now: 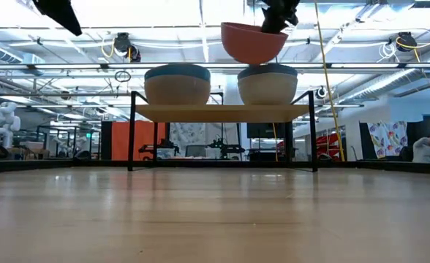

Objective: Place and stack bowls onto a shelf
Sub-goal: Stack the pink bowl on top of the blue bowl on the shelf, then stack the white bowl on top of the pink bowl on the shelf

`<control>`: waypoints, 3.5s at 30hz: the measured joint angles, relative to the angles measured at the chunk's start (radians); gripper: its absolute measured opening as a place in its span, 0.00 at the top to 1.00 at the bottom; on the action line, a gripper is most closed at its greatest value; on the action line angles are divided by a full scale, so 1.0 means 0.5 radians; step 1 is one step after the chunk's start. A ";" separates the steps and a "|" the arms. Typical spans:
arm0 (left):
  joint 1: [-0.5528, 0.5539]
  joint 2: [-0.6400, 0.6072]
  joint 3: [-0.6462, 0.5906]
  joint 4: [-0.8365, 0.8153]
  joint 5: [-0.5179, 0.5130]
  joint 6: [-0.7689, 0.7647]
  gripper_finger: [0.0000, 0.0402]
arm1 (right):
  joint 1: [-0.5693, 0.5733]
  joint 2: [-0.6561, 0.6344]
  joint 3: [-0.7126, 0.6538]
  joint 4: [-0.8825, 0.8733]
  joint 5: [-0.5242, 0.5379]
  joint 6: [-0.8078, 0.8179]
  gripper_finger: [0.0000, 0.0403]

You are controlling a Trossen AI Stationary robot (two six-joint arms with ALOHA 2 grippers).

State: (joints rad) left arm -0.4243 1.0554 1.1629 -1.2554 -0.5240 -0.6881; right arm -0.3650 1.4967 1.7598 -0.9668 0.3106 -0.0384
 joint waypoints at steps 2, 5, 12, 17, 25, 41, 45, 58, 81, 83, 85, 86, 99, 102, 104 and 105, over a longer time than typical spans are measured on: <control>0.031 0.000 0.000 0.015 0.000 -0.005 0.63 | -0.068 -0.001 0.012 0.027 -0.003 -0.055 1.00; 0.073 0.000 0.000 0.045 0.000 -0.003 0.63 | -0.162 0.000 0.041 0.025 -0.003 -0.086 1.00; 0.156 0.000 0.000 0.069 0.001 0.020 0.63 | -0.339 0.000 0.066 -0.020 -0.170 -0.136 1.00; 0.202 0.000 0.000 0.069 0.003 0.046 0.63 | -0.427 0.015 0.065 -0.138 -0.265 -0.178 1.00; 0.267 0.000 0.000 0.068 0.003 0.065 0.63 | -0.597 0.015 0.065 -0.240 -0.419 -0.269 1.00; 0.312 0.000 0.000 0.066 0.059 0.077 0.63 | -0.687 0.193 0.064 -0.244 -0.673 -0.548 1.00; 0.312 0.000 0.000 0.065 0.066 0.077 0.63 | -0.685 0.238 0.064 -0.230 -0.624 -0.577 0.99; 0.312 0.000 0.000 0.065 0.069 0.075 0.63 | -0.683 0.257 0.063 -0.145 -0.624 -0.593 0.81; 0.312 0.000 0.000 0.066 0.071 0.073 0.63 | -0.509 0.075 0.010 0.526 -0.199 -0.957 0.63; 0.312 0.000 0.000 0.066 0.072 0.073 0.63 | -0.512 0.074 -0.067 0.536 -0.197 -0.970 0.63; 0.312 0.000 0.000 0.066 0.072 0.073 0.63 | -0.512 0.072 -0.174 0.580 -0.195 -1.032 0.63; 0.312 0.000 0.000 0.066 0.072 0.073 0.63 | -0.511 0.074 -0.226 0.610 -0.193 -1.060 0.63; 0.312 0.000 0.000 0.066 0.072 0.066 0.63 | -0.451 0.030 -0.447 0.891 -0.101 -1.276 0.63; 0.312 0.000 0.000 0.066 0.072 0.071 0.63 | -0.370 -0.055 -0.335 0.849 -0.042 -1.280 0.63; 0.312 0.000 0.000 0.065 0.072 0.071 0.63 | -0.299 -0.125 -0.249 0.705 -0.040 -1.277 0.63; 0.312 0.000 0.000 0.064 0.072 0.072 0.63 | -0.256 -0.160 -0.209 0.624 -0.037 -1.265 0.63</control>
State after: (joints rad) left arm -0.2684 1.0554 1.1629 -1.2234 -0.4881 -0.6521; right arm -0.4929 1.4167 1.6552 -0.6549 0.2922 -0.6709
